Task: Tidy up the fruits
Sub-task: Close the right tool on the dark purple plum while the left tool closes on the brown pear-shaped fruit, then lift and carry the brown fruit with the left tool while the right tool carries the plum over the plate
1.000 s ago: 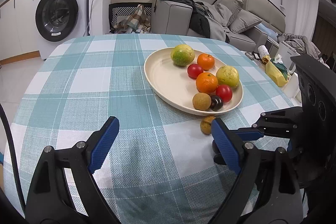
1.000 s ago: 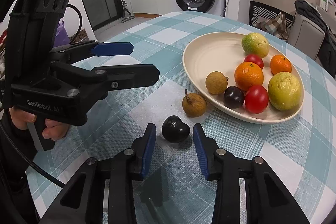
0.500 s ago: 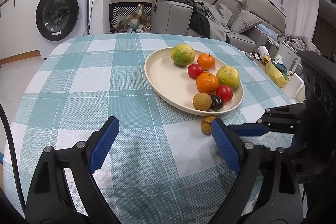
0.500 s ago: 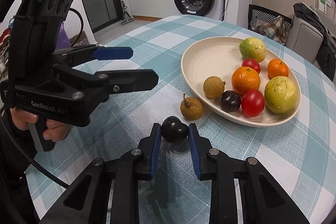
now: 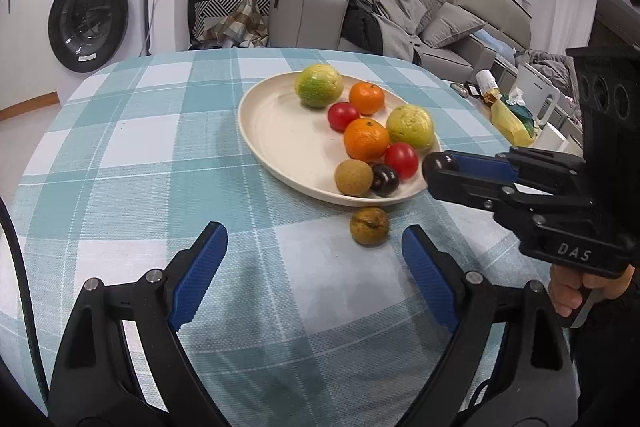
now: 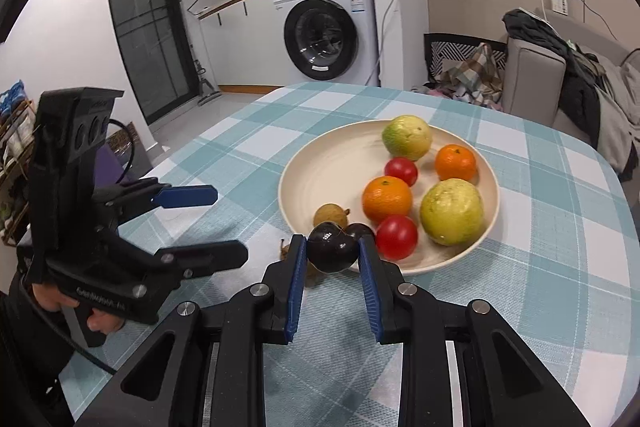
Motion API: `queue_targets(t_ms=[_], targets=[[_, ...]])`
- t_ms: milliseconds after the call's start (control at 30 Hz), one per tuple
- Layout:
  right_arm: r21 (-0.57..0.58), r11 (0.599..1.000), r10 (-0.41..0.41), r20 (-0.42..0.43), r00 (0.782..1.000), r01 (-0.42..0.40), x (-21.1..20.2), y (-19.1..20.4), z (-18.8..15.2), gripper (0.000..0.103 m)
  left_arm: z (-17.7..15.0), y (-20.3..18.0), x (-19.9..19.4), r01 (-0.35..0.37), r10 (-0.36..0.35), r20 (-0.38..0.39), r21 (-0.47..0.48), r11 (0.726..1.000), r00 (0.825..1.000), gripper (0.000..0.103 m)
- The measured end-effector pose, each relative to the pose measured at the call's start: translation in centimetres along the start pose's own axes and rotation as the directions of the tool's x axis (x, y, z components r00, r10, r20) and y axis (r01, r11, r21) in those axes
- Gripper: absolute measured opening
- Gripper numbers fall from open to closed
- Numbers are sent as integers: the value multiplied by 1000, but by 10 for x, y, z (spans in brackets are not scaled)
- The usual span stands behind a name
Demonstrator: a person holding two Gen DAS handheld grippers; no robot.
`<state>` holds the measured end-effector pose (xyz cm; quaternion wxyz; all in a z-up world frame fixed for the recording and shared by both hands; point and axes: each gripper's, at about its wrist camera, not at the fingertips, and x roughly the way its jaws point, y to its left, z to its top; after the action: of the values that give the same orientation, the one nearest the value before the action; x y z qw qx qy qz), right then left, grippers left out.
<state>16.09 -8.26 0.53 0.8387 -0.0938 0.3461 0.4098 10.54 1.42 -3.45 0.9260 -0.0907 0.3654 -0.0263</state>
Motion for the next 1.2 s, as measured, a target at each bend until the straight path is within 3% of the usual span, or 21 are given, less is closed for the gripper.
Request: queue_targets(t_ms=[400,533,633,1200], targets=[[41,998,-37,17,999,36,0,-12,1,27,6,-36,31,5,2,-98,69,998,995,60],[46,998,-37,17,999,36,2,-13,1,27,8,-42,42,15,-6,-136,65,998,991,43],[47,998,-39,18,999,38,1,-13,1,27,8,-42,44,20,-11,-143,58,998,990,24],[56,998,-42,18,999,41,2,-16,0,27,9,-38,29,44,-39,-90,58,997,995,24]])
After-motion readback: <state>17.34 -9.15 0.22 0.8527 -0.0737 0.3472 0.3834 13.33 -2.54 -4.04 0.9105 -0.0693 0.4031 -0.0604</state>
